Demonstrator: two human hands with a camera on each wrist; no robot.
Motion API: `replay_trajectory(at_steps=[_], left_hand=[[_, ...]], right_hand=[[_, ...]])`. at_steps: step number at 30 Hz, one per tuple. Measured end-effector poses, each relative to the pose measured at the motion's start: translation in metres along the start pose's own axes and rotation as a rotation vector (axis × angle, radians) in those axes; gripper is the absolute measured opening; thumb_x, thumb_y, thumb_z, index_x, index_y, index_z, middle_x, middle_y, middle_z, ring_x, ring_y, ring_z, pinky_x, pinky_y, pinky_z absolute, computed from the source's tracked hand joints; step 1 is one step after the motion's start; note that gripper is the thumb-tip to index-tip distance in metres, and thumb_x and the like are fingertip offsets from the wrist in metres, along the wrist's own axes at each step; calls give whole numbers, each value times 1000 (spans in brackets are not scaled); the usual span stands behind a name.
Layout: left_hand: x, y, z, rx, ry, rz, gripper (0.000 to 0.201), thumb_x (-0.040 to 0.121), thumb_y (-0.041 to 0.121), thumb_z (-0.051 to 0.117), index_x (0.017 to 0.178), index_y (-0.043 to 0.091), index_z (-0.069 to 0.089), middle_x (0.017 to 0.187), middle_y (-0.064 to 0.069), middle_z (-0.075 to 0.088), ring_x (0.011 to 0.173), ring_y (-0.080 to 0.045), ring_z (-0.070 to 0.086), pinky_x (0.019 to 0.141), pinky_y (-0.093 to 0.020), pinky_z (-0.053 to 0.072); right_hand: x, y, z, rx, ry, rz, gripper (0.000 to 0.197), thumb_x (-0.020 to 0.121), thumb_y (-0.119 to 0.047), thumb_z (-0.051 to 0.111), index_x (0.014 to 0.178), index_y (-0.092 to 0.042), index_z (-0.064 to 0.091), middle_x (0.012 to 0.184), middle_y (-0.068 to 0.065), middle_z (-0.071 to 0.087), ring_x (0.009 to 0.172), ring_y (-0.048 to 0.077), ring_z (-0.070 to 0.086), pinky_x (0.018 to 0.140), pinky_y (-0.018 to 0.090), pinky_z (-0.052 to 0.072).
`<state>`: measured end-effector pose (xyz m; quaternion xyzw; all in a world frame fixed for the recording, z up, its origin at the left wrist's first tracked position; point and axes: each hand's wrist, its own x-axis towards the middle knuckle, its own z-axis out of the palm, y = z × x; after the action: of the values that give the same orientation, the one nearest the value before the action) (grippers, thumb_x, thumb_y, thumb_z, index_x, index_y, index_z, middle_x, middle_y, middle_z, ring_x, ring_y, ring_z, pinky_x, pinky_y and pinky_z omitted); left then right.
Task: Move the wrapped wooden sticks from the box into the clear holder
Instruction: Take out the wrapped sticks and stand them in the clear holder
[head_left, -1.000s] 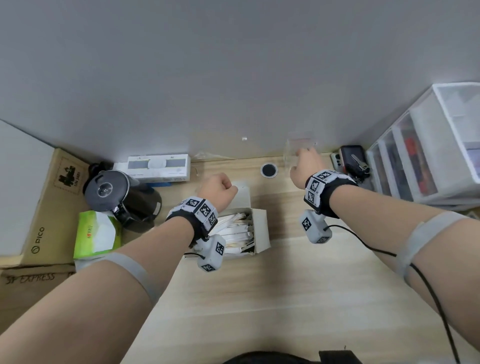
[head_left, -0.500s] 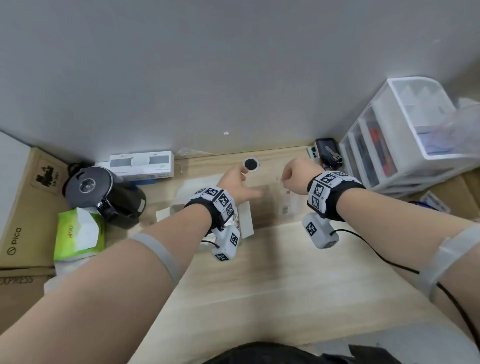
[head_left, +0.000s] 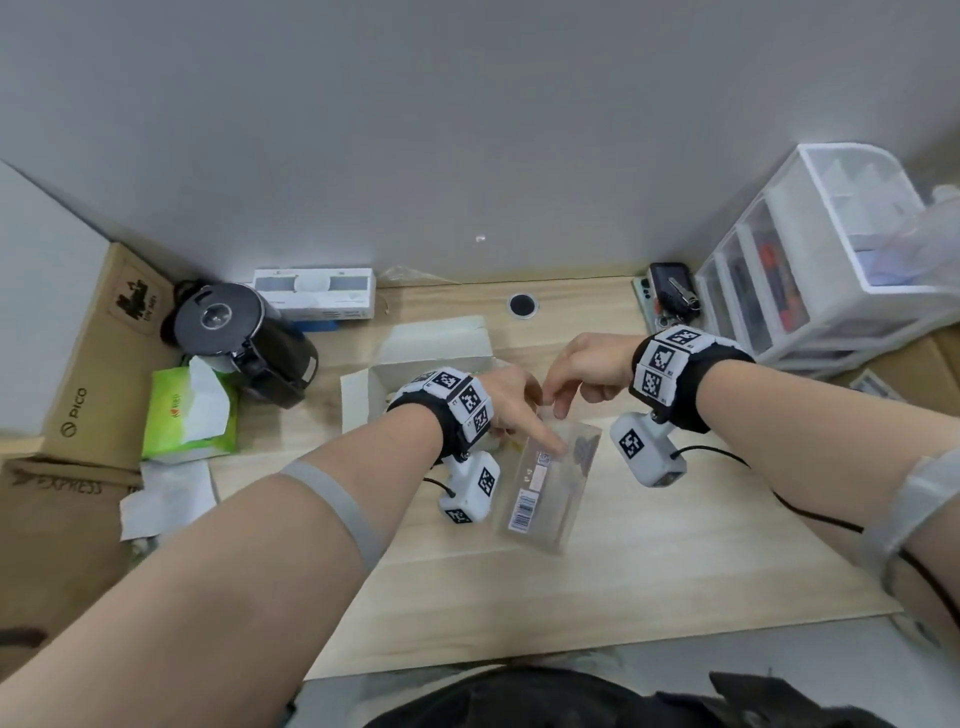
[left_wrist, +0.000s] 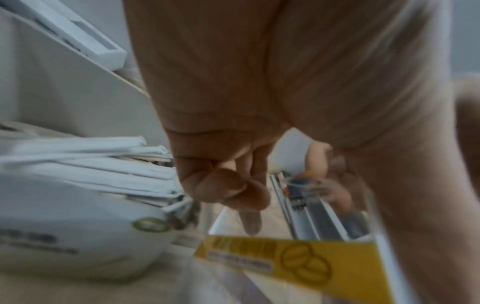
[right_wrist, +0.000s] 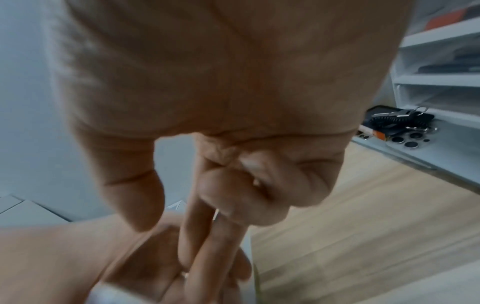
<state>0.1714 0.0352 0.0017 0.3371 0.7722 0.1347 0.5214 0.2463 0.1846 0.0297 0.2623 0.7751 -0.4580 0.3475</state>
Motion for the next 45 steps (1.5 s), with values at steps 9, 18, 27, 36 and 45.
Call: replay_trajectory(at_steps=[9,18,27,36,45], left_hand=[[-51,-64,-4,138,-53,-74,93,51,55,93,132,28,58,131,9,58,118,-16,57,106,-37,47],[-88,-133,-8,-39,189,-85,87,33,62,83,111,31,59,114,6,59,106,-17,59,96,-40,52],[-91,-151,6,-33,381,-20,80,49,44,94,114,20,53,109,0,56,102,-21,57,86,-38,54],[-82,-156,10,29,408,11,75,54,45,94,112,22,53,103,2,53,99,-18,48,79,-32,46],[-80,-149,10,45,389,9,75,55,49,93,111,23,51,103,3,53,101,-19,47,85,-35,48]], right_hand=[[43,-47,56,-75,145,-162,11,83,-9,66,90,-8,74,74,5,72,66,15,69,63,27,56],[88,-70,99,-608,228,-228,50,77,-13,69,126,-20,61,123,3,64,102,24,64,84,33,55],[118,-71,125,-1044,141,-178,69,72,-26,79,132,-18,48,124,10,54,114,31,51,85,42,53],[127,-76,126,-1158,137,-96,31,69,-17,76,94,-12,59,105,10,64,99,30,59,76,39,51],[124,-77,130,-1097,101,-79,24,71,-10,75,93,-4,65,73,6,63,54,21,59,49,26,49]])
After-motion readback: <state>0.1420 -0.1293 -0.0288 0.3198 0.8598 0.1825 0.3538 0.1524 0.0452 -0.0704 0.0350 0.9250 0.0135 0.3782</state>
